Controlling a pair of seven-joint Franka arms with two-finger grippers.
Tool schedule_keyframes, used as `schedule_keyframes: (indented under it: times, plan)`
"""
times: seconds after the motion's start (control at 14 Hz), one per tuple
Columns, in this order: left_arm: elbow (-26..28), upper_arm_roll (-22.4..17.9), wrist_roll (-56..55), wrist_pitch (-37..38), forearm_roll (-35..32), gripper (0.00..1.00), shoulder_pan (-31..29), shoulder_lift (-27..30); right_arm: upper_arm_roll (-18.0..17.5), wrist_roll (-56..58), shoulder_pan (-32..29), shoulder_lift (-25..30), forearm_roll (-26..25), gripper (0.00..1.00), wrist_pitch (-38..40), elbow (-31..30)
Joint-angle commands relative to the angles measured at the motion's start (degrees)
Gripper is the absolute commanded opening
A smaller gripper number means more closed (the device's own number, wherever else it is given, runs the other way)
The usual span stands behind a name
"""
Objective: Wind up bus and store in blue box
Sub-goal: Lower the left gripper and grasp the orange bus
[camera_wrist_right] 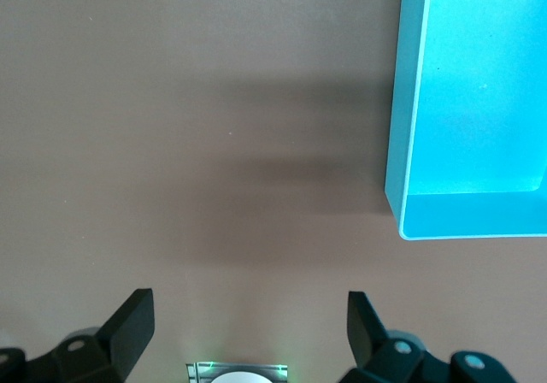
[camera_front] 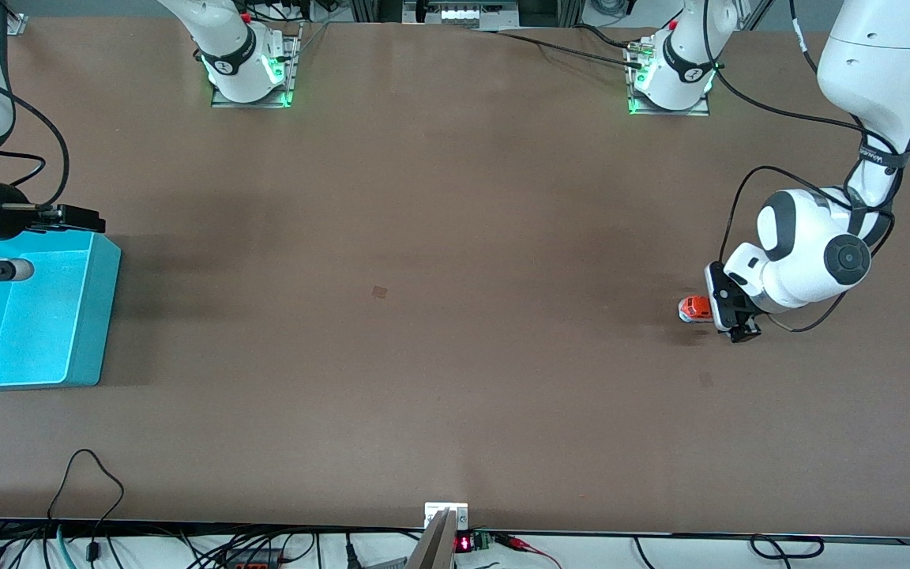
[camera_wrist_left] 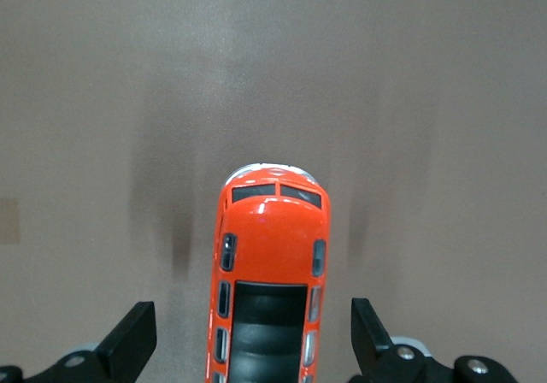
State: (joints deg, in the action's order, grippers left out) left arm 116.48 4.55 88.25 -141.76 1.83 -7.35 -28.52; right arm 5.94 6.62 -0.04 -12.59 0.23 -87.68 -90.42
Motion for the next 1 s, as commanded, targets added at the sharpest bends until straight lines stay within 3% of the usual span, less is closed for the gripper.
schedule_keyframes:
  times: [0.0,0.29,0.36,0.43,0.5,0.64,0.93]
  plan:
    - [1.3,0.2,2.2,-1.0,0.5,0.98,0.1,1.2,-0.3,0.2,0.0,-0.3,-0.1,1.0,1.3,0.9]
    - [2.5,0.3,1.7,-1.1,0.5,0.97,0.0,2.0,-0.3,0.1,-0.1,-0.3,-0.1,1.0,1.4,0.9]
    - [2.5,0.3,1.1,-0.9,0.5,0.66,0.4,2.2,-0.3,0.1,0.0,-0.3,-0.1,1.0,1.4,0.9]
    - [2.5,0.3,1.0,-0.7,0.5,0.47,0.5,2.3,-0.3,-0.1,0.0,-0.3,-0.1,1.0,1.4,0.9]
    - [2.5,0.3,0.9,-0.8,0.5,0.37,0.5,2.2,-0.3,0.1,0.0,-0.3,-0.1,1.0,1.3,0.9]
    - [2.5,0.3,1.0,-0.6,0.5,0.31,0.5,2.2,-0.3,0.1,-0.3,-0.3,0.0,1.0,1.3,0.6]
    - [2.4,0.3,1.2,-0.3,0.5,0.31,0.7,2.0,-0.3,0.1,-0.4,0.4,-0.1,1.0,-0.1,-1.5]
